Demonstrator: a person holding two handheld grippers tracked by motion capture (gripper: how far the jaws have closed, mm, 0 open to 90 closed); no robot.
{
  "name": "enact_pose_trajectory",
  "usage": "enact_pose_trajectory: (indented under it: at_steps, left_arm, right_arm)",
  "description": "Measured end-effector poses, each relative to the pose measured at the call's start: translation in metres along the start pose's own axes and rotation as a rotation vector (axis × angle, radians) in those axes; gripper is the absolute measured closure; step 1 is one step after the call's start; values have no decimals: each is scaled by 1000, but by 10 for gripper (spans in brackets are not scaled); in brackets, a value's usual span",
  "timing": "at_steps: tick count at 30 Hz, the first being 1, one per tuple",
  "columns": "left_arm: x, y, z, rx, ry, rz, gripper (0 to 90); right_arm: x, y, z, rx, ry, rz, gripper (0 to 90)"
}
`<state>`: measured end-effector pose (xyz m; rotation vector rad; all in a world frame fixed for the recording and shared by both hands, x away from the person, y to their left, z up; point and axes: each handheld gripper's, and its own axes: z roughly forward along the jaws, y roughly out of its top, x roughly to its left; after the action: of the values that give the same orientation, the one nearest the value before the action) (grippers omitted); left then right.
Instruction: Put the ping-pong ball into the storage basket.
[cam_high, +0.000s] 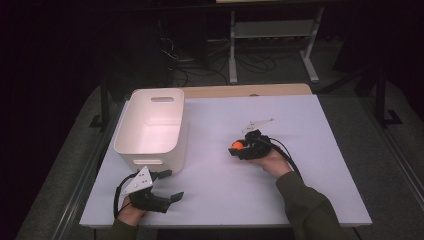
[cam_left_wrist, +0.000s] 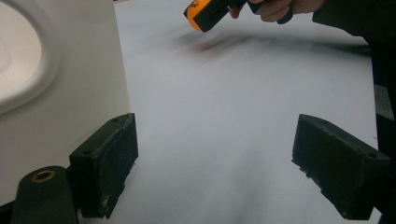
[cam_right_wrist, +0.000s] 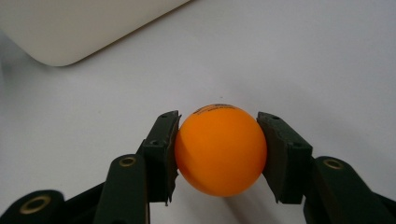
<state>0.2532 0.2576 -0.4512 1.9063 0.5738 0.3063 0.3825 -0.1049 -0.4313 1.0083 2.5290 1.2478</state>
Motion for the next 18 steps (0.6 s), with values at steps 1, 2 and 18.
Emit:
enact_pose_trajectory:
  at_steps: [1, 2, 18]
  left_arm:
    - [0, 0, 0, 0, -1, -1, 141]
    - [0, 0, 0, 0, -1, -3, 142]
    - [0, 0, 0, 0, -2, -2, 142]
  right_arm:
    - [1, 0, 1, 1, 5, -1, 494]
    - [2, 1, 1, 4, 6, -10, 494]
    - [18, 6, 5, 4, 42, -47, 494]
